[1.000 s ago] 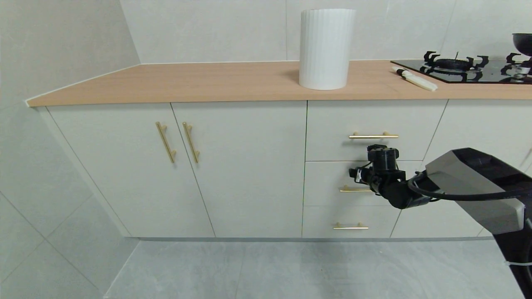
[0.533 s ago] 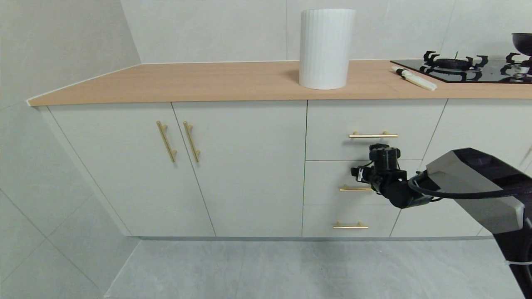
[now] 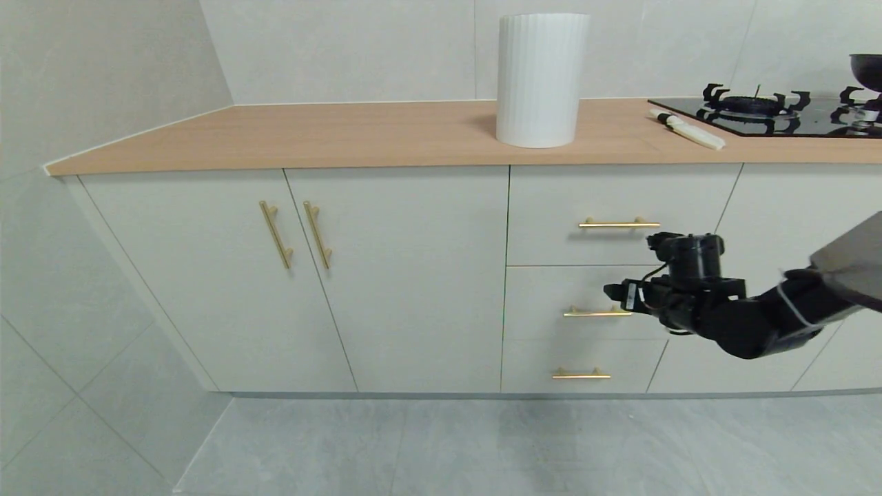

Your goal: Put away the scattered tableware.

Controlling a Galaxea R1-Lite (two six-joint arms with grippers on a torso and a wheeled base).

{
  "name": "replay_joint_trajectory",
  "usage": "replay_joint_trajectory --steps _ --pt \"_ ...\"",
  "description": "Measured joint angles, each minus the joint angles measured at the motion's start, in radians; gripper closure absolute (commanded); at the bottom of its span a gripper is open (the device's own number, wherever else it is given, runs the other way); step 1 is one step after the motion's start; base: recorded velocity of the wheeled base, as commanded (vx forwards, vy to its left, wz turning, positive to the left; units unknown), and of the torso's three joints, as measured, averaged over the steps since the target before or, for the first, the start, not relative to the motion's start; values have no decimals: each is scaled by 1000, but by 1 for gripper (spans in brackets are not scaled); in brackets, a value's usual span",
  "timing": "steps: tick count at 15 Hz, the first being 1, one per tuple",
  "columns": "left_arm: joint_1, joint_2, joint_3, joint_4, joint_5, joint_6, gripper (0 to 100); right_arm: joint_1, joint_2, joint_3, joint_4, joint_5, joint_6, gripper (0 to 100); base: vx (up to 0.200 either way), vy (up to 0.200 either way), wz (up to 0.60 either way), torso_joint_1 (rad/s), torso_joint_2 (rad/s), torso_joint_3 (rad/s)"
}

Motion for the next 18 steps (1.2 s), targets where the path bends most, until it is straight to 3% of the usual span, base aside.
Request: replay_joint_trajectory --steps 4,8,12,14,18 --pt "0 0 0 0 0 0 0 16 -394 312 3 12 -31 0 0 0 0 0 0 0" --pt "0 0 0 0 0 0 0 24 -813 531 99 -42 -94 0 0 0 0 0 0 0" --pt "0 0 0 0 0 0 0 17 -1262 611 359 -130 -176 0 0 0 0 0 0 0" --pt "-1 0 0 0 0 0 0 -33 -1478 634 497 -152 -200 0 0 0 0 0 0 0" --pt "0 0 0 0 0 0 0 -142 -1807 696 641 -135 -240 0 0 0 0 0 0 0"
